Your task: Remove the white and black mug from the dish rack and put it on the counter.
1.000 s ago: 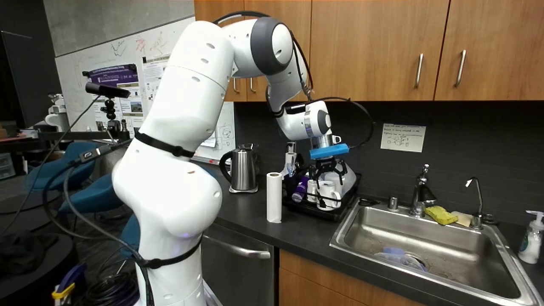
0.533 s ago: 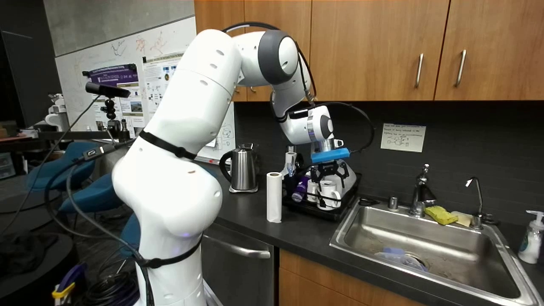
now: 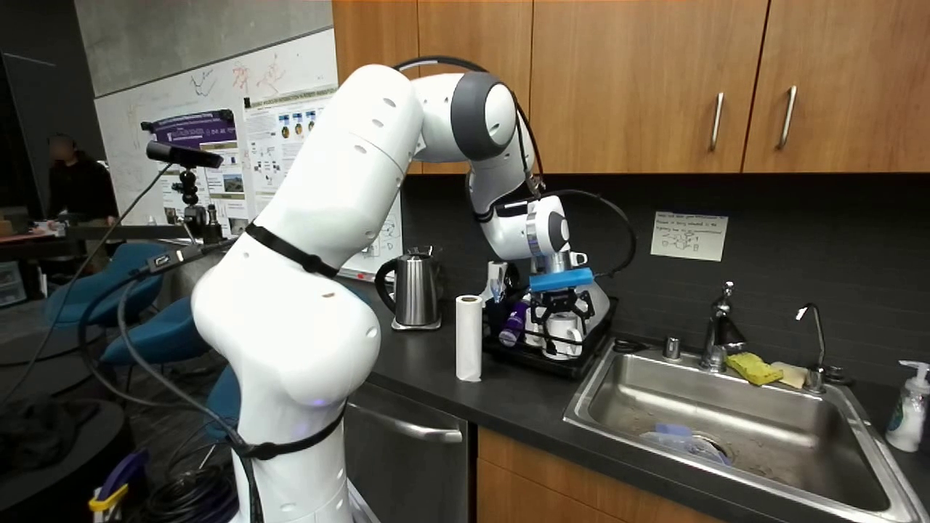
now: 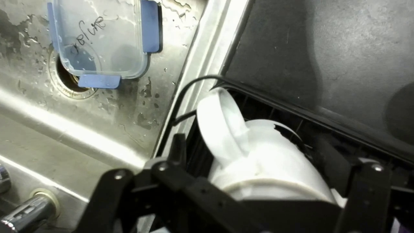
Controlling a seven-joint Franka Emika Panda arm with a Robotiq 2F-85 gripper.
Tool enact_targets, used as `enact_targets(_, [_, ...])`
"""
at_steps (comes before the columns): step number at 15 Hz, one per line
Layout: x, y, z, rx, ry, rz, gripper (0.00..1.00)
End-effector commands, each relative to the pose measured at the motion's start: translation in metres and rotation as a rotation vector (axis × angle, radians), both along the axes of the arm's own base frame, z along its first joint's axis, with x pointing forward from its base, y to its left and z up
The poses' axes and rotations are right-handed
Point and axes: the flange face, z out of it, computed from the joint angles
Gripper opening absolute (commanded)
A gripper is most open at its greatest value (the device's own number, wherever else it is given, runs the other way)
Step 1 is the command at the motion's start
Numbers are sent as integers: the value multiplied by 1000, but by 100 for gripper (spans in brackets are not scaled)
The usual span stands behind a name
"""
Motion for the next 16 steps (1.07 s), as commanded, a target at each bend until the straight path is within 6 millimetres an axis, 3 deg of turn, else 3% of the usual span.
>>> enact_targets(1, [5,2,-21,-6,-6,-39,100])
enact_targets(2, [5,3,-22,-3,-6,-48,100])
enact_targets(4, [6,4,-21,1,-10,-65,74])
enact_targets(12, [-1,8,-4,-14,-25,-79,18])
enact_targets(13, [-14,-21,50,-31,-24,-78,11])
enact_targets(14, [-16,-26,59,-38,-26,-82,2])
enact_targets(15, [-18,-30,72,-44,-30,-83,0])
enact_targets(16, [-23,-34,85,-50,-37,-88,5])
